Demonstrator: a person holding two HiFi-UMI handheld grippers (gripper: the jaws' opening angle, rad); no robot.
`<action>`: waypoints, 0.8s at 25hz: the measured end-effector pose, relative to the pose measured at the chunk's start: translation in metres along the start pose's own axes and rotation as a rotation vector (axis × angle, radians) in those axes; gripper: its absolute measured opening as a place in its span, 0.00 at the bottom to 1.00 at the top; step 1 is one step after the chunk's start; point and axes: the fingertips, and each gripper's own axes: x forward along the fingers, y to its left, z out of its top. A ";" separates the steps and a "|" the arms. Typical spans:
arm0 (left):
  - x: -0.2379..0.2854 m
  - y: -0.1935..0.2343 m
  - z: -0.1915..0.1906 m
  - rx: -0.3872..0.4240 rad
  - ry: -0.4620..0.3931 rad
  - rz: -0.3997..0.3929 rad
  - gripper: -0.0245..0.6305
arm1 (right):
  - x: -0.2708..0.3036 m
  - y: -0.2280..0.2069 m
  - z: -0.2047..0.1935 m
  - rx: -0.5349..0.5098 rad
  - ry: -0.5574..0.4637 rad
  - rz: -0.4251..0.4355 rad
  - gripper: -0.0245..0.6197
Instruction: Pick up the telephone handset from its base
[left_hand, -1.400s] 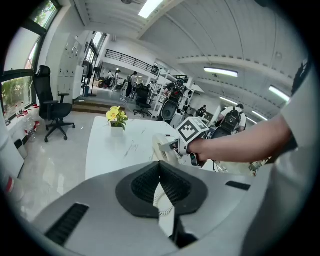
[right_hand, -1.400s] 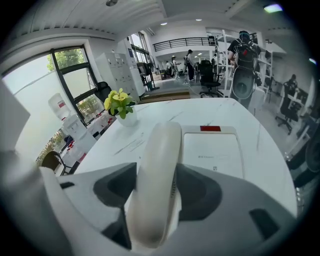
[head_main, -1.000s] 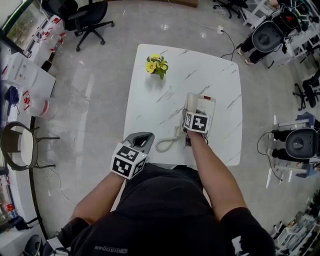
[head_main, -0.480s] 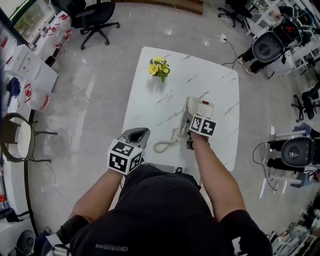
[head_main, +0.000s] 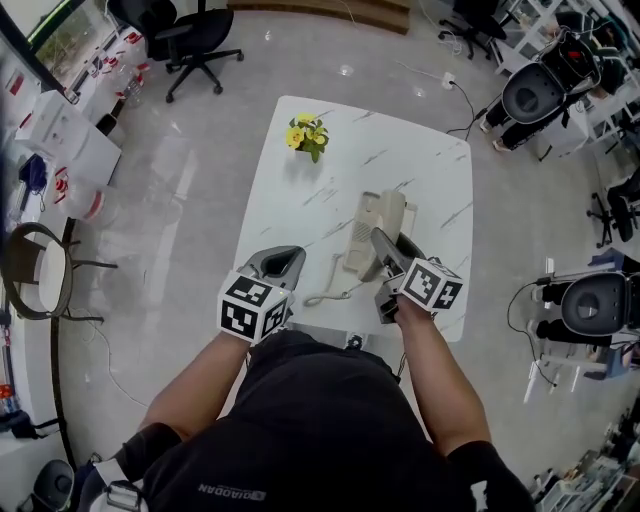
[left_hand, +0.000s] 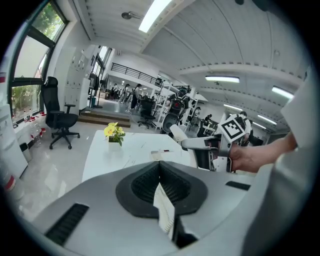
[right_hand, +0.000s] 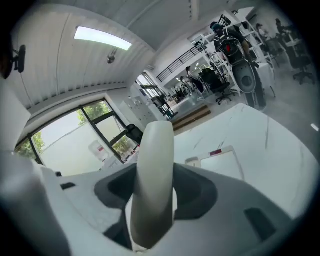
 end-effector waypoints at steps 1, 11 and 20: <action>0.001 -0.005 0.004 0.008 -0.006 -0.006 0.04 | -0.009 0.008 0.005 -0.016 -0.015 0.022 0.38; 0.009 -0.055 0.032 0.086 -0.032 -0.095 0.04 | -0.087 0.038 0.026 -0.182 -0.098 0.049 0.38; 0.006 -0.069 0.042 0.125 -0.037 -0.125 0.04 | -0.131 0.011 0.029 -0.152 -0.158 -0.015 0.38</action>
